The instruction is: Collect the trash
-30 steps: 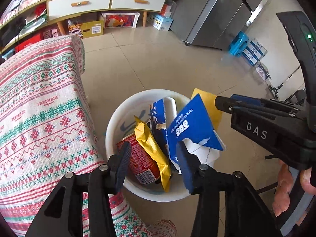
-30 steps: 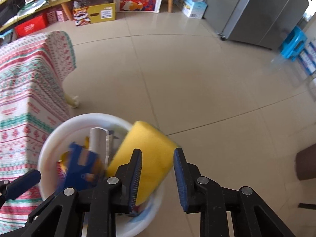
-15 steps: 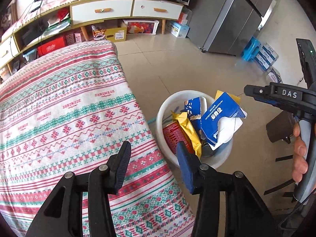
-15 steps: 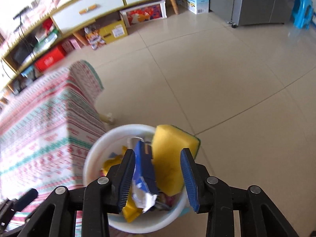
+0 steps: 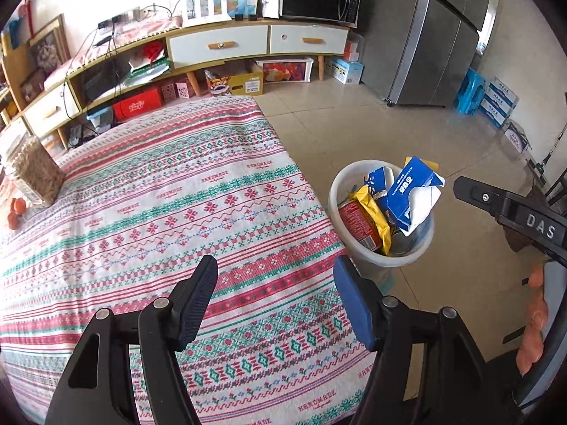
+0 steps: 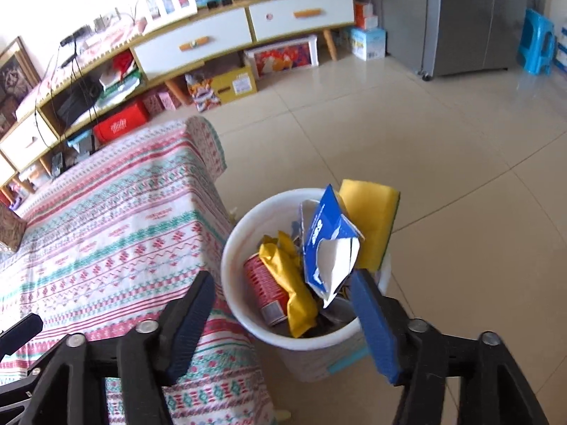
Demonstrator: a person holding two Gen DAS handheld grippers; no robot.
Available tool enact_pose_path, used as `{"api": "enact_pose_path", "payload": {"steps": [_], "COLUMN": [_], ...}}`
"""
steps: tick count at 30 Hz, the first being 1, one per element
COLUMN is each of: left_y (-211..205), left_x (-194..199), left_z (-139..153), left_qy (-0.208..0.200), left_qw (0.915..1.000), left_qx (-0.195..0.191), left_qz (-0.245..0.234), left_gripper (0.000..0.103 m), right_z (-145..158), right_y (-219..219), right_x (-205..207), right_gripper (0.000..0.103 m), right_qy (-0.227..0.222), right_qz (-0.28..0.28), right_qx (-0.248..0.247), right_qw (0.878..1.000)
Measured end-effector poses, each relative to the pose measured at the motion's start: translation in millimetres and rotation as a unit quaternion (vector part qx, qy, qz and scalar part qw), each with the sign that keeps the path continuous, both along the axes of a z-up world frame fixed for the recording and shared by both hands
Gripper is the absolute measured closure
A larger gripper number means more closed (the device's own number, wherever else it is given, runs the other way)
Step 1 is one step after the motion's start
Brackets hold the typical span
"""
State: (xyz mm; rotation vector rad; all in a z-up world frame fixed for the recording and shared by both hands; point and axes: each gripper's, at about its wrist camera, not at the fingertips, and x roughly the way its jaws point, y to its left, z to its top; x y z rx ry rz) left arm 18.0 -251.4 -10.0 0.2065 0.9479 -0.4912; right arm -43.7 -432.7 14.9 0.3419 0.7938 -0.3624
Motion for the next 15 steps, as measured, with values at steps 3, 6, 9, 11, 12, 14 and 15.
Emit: {"api": "enact_pose_path", "payload": {"steps": [3, 6, 9, 11, 12, 14, 15], "left_y": [14.1, 28.7, 39.7, 46.2, 49.5, 54.2, 56.0], "left_x": [-14.1, -29.2, -41.4, -49.5, -53.3, -60.5, -63.7], "left_z": [7.6, 14.5, 21.6, 25.7, 26.9, 27.7, 27.0], "left_qy": [-0.01, -0.024, -0.038, -0.048, -0.052, -0.055, -0.055], "left_qw": [0.9999, 0.9994, 0.9986, 0.9979, 0.9977, 0.9975, 0.9976], "left_qx": [0.0, 0.005, 0.01, 0.011, 0.011, 0.013, 0.017], "left_qz": [0.013, 0.025, 0.035, 0.041, 0.043, 0.042, 0.039], "left_gripper": [0.032, 0.031, 0.028, 0.026, 0.025, 0.025, 0.024], "right_z": [2.3, -5.9, -17.4, -22.1, -23.0, -22.8, -23.3], "right_y": [23.9, 42.3, 55.4, 63.2, 67.5, 75.3, 79.2], "right_x": [-24.6, -43.7, -56.9, -63.0, -66.3, -69.8, -72.7], "right_gripper": [0.02, 0.014, 0.013, 0.011, 0.011, 0.008, 0.007], "right_qy": [-0.021, -0.026, -0.02, -0.017, -0.018, -0.022, -0.024], "right_qz": [-0.01, -0.018, -0.027, -0.033, -0.03, -0.026, -0.027], "right_qx": [-0.017, -0.017, -0.018, -0.03, -0.035, -0.045, -0.052], "right_qw": [1.0, 0.999, 0.999, 0.999, 0.999, 0.998, 0.998]}}
